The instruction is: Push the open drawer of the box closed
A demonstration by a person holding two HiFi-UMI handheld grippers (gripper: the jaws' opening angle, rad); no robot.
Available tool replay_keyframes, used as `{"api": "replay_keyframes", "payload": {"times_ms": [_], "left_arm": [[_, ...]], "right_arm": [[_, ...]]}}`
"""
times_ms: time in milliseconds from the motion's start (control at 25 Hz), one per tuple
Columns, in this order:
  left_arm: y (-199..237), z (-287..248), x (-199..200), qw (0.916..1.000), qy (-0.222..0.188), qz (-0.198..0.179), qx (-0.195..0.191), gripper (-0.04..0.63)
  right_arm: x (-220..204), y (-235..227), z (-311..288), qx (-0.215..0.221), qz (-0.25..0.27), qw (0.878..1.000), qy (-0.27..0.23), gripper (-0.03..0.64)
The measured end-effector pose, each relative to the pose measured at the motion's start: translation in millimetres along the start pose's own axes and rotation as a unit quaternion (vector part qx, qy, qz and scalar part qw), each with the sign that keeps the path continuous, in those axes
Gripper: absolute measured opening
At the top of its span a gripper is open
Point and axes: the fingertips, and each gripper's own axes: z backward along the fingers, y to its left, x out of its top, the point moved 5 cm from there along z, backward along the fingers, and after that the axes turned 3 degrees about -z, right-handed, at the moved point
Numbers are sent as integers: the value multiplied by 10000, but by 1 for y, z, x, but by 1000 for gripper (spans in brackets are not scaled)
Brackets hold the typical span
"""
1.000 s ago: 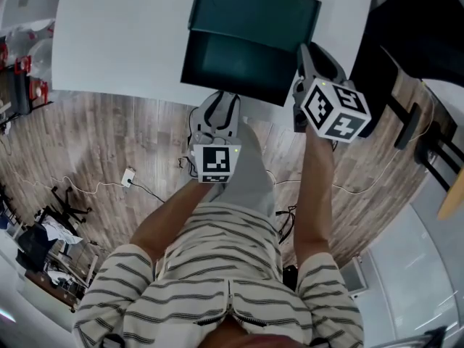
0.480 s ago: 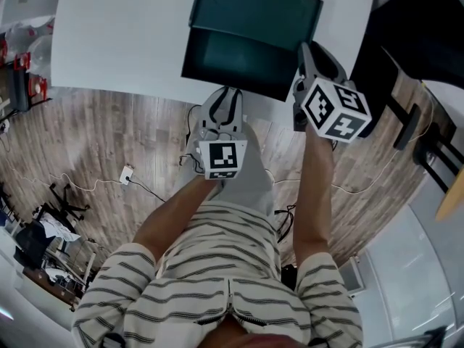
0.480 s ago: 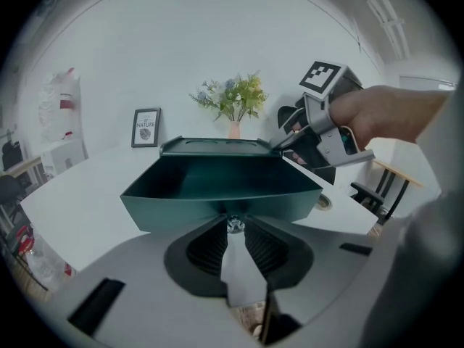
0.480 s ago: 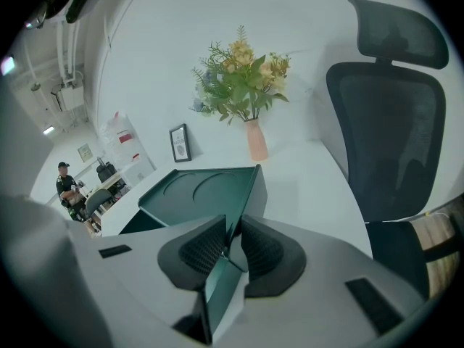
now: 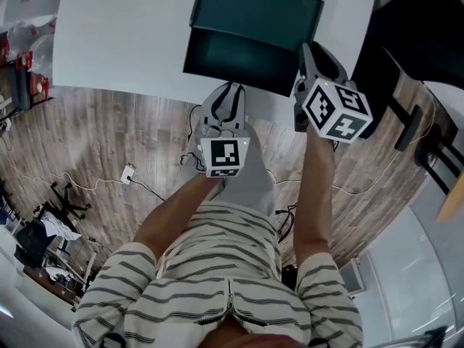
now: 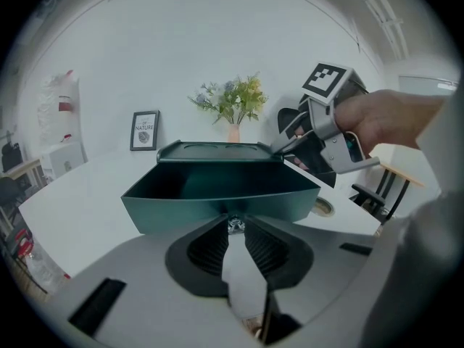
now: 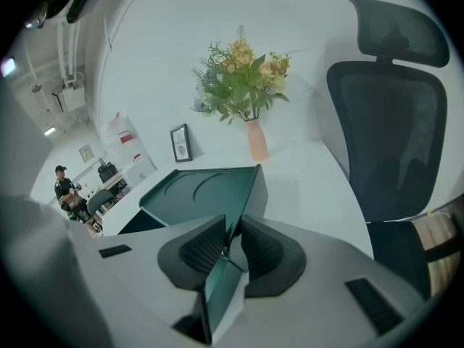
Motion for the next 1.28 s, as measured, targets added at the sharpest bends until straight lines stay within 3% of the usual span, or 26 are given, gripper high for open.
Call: {"api": "replay_keyframes", "payload": {"times_ms": [1280], "left_arm": [[9, -21, 17, 9999, -79, -66, 42, 61]], "right_arm": [[1, 2, -1, -5, 31, 10000, 22, 80]]}}
